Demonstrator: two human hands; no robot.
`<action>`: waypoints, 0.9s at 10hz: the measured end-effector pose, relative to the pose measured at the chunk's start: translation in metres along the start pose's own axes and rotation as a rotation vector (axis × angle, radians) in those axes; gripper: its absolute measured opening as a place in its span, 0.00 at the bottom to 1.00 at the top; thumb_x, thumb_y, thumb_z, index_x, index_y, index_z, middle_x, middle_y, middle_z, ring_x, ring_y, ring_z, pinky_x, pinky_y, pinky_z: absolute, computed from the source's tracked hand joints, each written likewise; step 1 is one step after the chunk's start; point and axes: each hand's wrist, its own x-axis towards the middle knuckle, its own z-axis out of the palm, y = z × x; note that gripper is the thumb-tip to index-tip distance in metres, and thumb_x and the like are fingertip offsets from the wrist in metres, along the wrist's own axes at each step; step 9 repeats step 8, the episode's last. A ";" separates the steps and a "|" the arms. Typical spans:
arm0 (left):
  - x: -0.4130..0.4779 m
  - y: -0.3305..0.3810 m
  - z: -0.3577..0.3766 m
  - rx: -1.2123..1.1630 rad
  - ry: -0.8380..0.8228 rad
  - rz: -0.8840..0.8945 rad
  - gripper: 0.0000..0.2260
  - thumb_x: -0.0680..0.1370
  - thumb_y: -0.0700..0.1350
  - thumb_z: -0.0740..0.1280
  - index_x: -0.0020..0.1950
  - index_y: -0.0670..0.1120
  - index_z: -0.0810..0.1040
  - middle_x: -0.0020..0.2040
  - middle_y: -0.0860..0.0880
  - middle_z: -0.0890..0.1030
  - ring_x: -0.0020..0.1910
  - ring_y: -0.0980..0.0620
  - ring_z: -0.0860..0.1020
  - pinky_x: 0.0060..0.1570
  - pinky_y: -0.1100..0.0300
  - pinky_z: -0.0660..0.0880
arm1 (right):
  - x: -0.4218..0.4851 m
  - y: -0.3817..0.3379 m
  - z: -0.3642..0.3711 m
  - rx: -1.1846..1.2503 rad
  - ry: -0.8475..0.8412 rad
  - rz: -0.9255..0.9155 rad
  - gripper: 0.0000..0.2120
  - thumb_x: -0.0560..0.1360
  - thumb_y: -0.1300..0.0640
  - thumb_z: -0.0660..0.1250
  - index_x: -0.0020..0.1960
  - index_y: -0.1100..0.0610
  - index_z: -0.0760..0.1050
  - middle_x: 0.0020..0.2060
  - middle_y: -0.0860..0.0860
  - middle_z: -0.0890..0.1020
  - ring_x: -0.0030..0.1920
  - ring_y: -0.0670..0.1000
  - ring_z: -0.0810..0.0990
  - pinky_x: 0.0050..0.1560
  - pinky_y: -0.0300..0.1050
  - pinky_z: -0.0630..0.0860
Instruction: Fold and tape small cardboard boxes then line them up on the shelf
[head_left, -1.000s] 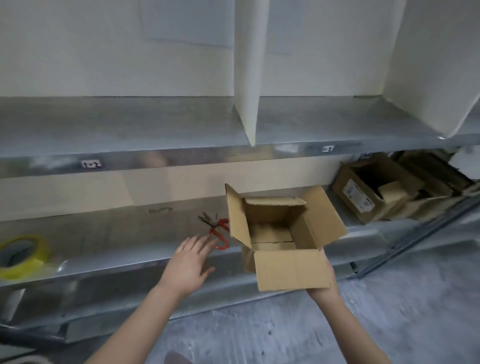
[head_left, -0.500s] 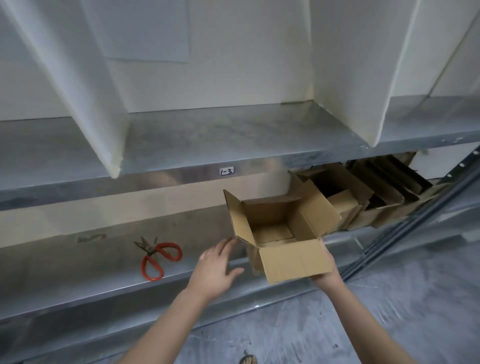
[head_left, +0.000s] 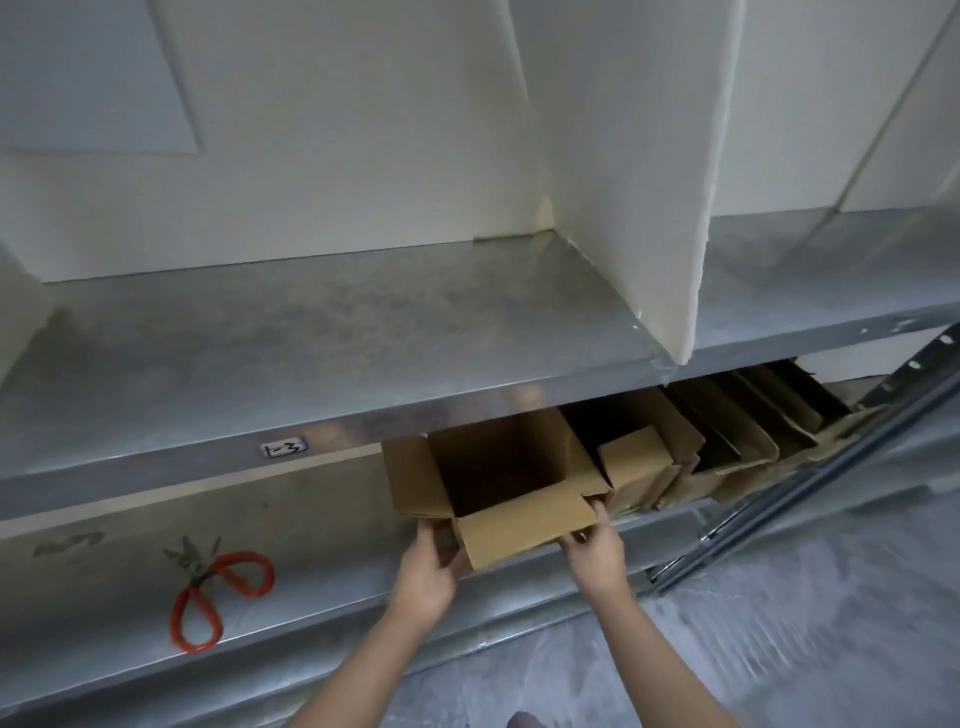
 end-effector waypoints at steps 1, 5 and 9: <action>0.007 -0.001 0.012 -0.085 0.035 -0.027 0.22 0.78 0.42 0.68 0.66 0.54 0.62 0.58 0.53 0.77 0.56 0.55 0.77 0.58 0.56 0.75 | 0.005 0.012 0.014 0.015 0.058 0.050 0.14 0.76 0.70 0.64 0.61 0.61 0.75 0.48 0.55 0.83 0.47 0.53 0.81 0.40 0.31 0.75; 0.032 -0.009 0.010 0.316 -0.256 -0.013 0.32 0.79 0.61 0.60 0.79 0.50 0.54 0.77 0.46 0.61 0.74 0.48 0.62 0.73 0.54 0.60 | 0.037 0.023 0.010 0.361 -0.072 0.215 0.15 0.80 0.71 0.58 0.66 0.70 0.70 0.60 0.63 0.77 0.55 0.59 0.76 0.39 0.23 0.70; 0.001 -0.002 -0.057 0.958 -0.178 0.373 0.28 0.80 0.60 0.57 0.78 0.54 0.56 0.78 0.51 0.59 0.77 0.48 0.56 0.73 0.51 0.55 | -0.036 0.029 -0.014 -0.135 0.044 -0.008 0.27 0.80 0.50 0.64 0.75 0.57 0.63 0.71 0.55 0.71 0.71 0.56 0.67 0.67 0.51 0.68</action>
